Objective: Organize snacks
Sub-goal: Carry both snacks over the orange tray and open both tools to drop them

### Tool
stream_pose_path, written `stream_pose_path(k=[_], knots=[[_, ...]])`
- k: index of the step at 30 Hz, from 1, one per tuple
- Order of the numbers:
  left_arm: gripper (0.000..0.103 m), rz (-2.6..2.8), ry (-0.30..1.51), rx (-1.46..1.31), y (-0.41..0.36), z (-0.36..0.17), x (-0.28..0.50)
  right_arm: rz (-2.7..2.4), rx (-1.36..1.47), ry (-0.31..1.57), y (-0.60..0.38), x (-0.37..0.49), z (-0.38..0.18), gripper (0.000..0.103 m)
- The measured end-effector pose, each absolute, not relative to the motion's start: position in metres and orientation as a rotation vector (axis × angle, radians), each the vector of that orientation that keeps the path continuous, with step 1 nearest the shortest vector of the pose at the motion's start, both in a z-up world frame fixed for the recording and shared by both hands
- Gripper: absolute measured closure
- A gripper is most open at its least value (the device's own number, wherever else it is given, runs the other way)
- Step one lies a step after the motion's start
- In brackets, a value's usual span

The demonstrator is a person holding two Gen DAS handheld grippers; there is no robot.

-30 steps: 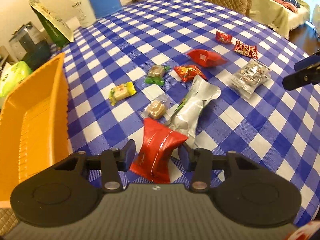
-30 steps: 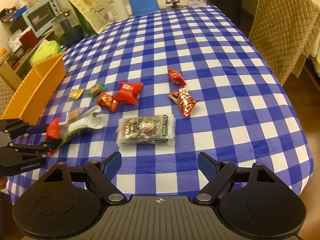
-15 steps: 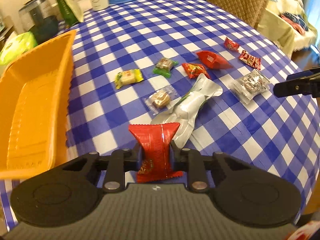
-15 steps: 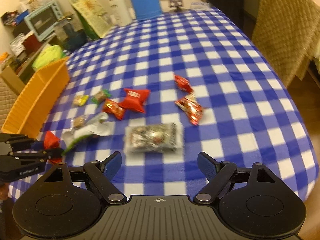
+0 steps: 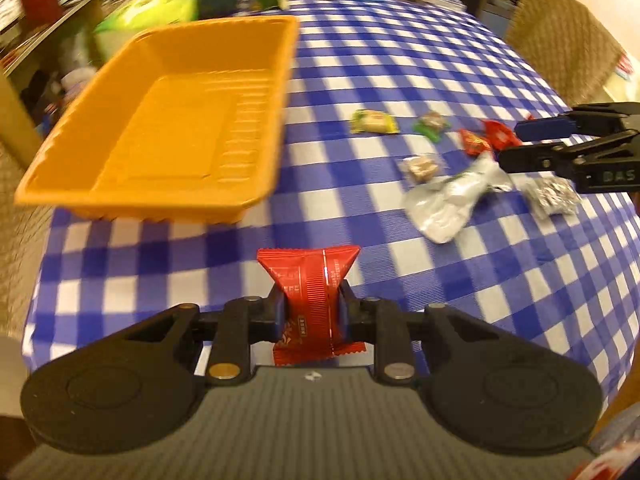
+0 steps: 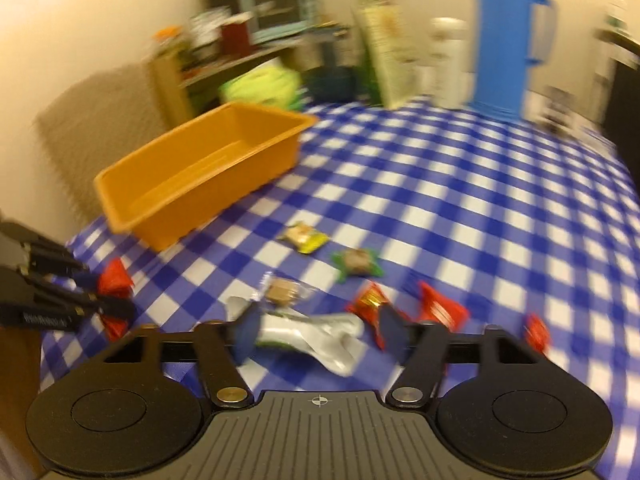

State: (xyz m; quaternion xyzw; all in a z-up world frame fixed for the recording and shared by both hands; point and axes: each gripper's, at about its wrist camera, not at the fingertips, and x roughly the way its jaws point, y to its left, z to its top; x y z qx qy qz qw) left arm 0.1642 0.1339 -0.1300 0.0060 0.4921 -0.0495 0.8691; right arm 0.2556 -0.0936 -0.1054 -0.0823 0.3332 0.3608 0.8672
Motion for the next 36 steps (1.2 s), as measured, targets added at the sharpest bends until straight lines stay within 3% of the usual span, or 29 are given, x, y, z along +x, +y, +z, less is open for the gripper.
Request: stream_pose_path(k=[8,19,22,24,36], knots=[[0.080,0.004,1.033,-0.058,0.167,-0.125,0.154,0.924,-0.424,0.696,-0.047,0.286,-0.127,0.066],[0.080,0.082,1.046,-0.115,0.195,-0.125,0.143,1.092,-0.712,0.723,-0.016,0.298,-0.149,0.069],[0.080,0.093,1.046,-0.122,0.200,-0.126,0.139,1.114,-0.728,0.727,-0.011,0.300,-0.150,0.073],[0.080,0.101,1.047,-0.130,0.203,-0.126,0.137,1.119,-0.718,0.743,-0.009,0.300,-0.151,0.082],[0.080,0.131,1.020,-0.140,0.225,-0.109,0.138,1.017,-0.509,0.807,-0.012,0.293,-0.136,0.083]])
